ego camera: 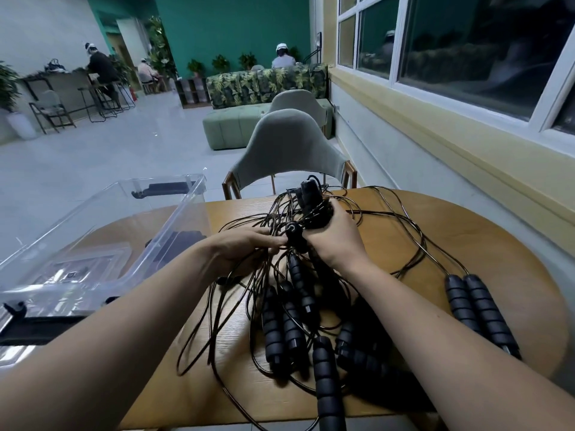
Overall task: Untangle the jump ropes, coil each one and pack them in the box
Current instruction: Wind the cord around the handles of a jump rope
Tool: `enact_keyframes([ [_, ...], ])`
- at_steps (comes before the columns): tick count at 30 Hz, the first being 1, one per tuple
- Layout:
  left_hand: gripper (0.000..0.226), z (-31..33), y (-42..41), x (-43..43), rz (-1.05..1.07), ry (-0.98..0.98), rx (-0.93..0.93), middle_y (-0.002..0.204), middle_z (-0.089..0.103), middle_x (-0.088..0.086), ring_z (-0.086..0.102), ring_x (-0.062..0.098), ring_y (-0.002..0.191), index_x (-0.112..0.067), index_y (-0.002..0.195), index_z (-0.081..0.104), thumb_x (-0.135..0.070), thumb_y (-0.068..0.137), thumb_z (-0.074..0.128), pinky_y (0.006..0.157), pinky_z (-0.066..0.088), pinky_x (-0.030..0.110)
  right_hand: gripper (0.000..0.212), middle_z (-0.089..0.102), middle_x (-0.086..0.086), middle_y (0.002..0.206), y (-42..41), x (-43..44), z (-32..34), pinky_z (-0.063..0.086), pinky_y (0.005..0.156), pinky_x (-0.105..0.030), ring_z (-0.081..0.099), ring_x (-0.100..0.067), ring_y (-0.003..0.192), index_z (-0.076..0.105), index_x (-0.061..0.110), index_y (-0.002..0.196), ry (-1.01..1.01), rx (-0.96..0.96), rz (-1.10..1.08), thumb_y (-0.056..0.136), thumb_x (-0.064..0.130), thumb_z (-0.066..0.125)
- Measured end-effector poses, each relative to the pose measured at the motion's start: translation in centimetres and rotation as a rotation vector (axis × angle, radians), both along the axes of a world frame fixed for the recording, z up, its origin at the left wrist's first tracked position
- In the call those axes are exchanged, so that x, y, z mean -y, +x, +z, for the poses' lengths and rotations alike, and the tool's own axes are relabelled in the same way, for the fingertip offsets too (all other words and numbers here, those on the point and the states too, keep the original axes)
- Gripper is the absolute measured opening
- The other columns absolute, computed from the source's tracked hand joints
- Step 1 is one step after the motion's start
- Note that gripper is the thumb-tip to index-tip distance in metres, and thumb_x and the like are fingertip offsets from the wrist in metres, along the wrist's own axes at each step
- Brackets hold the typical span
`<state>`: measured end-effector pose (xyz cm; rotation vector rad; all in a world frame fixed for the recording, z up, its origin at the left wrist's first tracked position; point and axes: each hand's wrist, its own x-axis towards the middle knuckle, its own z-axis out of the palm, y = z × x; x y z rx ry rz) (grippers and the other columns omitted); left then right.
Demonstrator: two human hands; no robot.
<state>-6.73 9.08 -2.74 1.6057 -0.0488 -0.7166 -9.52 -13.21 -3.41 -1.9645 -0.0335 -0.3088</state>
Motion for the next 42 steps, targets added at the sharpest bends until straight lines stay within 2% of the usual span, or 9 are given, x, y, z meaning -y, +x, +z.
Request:
enact_keyframes([
  [5, 0.017, -0.3, -0.4, 0.6, 0.102, 0.045, 0.124, 0.097, 0.073, 0.007, 0.068, 0.015, 0.078, -0.009, 0.108, 0.073, -0.004, 0.092, 0.076, 0.067, 0.056, 0.025, 0.033, 0.073, 0.007, 0.088, -0.1, -0.2, -0.3, 0.049, 0.067, -0.03, 0.067, -0.014, 0.081, 0.059, 0.024, 0.099, -0.023, 0.004, 0.009, 0.076, 0.022, 0.082],
  [9, 0.055, -0.4, -1.0, 1.7, 0.275, 0.391, 0.412, 0.092, 0.081, 0.002, 0.077, 0.028, 0.087, -0.036, 0.112, 0.054, -0.042, 0.067, 0.085, 0.086, 0.057, 0.044, 0.034, 0.075, 0.007, 0.093, -0.1, -0.4, -0.8, 0.053, 0.074, -0.032, 0.07, -0.016, 0.086, 0.062, 0.025, 0.103, -0.033, -0.022, 0.013, 0.076, 0.022, 0.083],
  [12, 0.043, 0.1, -1.6, 3.2, 0.18, 0.718, 0.79, 0.091, 0.077, -0.003, 0.073, 0.026, 0.081, -0.042, 0.109, 0.044, -0.049, 0.076, 0.07, 0.082, 0.059, 0.044, 0.035, 0.076, 0.007, 0.094, 0.3, -0.1, -1.1, 0.056, 0.079, -0.034, 0.071, -0.017, 0.088, 0.064, 0.026, 0.105, 0.008, -0.048, -0.014, 0.075, 0.025, 0.084],
  [17, 0.011, 0.8, -2.0, 3.6, 0.058, 1.063, 1.213, 0.122, 0.064, -0.007, 0.063, 0.025, 0.093, -0.036, 0.099, 0.056, -0.037, 0.095, 0.066, 0.07, 0.056, 0.038, 0.038, 0.077, 0.005, 0.097, 0.5, 0.2, -1.0, 0.056, 0.083, -0.033, 0.072, -0.018, 0.093, 0.067, 0.025, 0.108, 0.056, -0.075, -0.042, 0.075, 0.022, 0.086],
  [21, 0.006, 1.6, -2.0, 3.5, 0.05, 1.113, 1.416, 0.131, 0.053, -0.002, 0.05, 0.028, 0.111, -0.033, 0.093, 0.074, -0.036, 0.088, 0.077, 0.086, 0.052, 0.048, 0.04, 0.077, 0.005, 0.099, 0.4, 0.3, -1.0, 0.054, 0.082, -0.031, 0.072, -0.017, 0.093, 0.066, 0.025, 0.109, 0.058, -0.08, -0.043, 0.075, 0.024, 0.087],
  [31, 0.012, 3.9, -3.1, 3.4, 0.324, 0.171, 0.774, 0.099, 0.077, 0.004, 0.068, 0.014, 0.091, -0.017, 0.095, 0.073, -0.029, 0.097, 0.076, 0.092, 0.051, 0.037, 0.04, 0.077, 0.007, 0.098, 0.5, 0.6, -1.3, 0.059, 0.091, -0.042, 0.072, -0.017, 0.094, 0.065, 0.027, 0.11, 0.111, -0.106, -0.07, 0.074, 0.023, 0.083],
  [35, 0.02, 4.5, -3.6, 3.6, 0.399, -0.044, 0.707, 0.1, 0.071, 0.017, 0.057, 0.022, 0.091, 0.0, 0.108, 0.067, -0.019, 0.103, 0.069, 0.082, 0.046, 0.031, 0.042, 0.076, 0.01, 0.097, 0.3, 0.4, -0.4, 0.054, 0.08, -0.029, 0.07, -0.008, 0.09, 0.065, 0.028, 0.108, 0.145, -0.066, -0.07, 0.072, 0.028, 0.087],
  [38, 0.014, 4.4, -3.5, 3.9, 0.348, 0.041, 0.779, 0.099, 0.076, 0.018, 0.067, 0.02, 0.092, -0.014, 0.102, 0.07, -0.027, 0.099, 0.073, 0.085, 0.05, 0.036, 0.039, 0.073, 0.008, 0.097, 0.3, 0.4, -0.4, 0.048, 0.07, -0.027, 0.069, -0.012, 0.09, 0.063, 0.026, 0.111, 0.11, -0.092, -0.1, 0.078, 0.023, 0.082],
  [42, 0.01, 4.8, -2.4, 3.2, 0.275, 0.602, 0.798, 0.087, 0.078, 0.001, 0.071, 0.022, 0.088, -0.02, 0.092, 0.066, -0.028, 0.096, 0.07, 0.076, 0.052, 0.037, 0.034, 0.071, 0.001, 0.096, 0.2, 1.0, -1.3, 0.045, 0.067, -0.03, 0.067, -0.021, 0.088, 0.061, 0.021, 0.11, 0.054, -0.152, -0.145, 0.08, 0.014, 0.076],
])
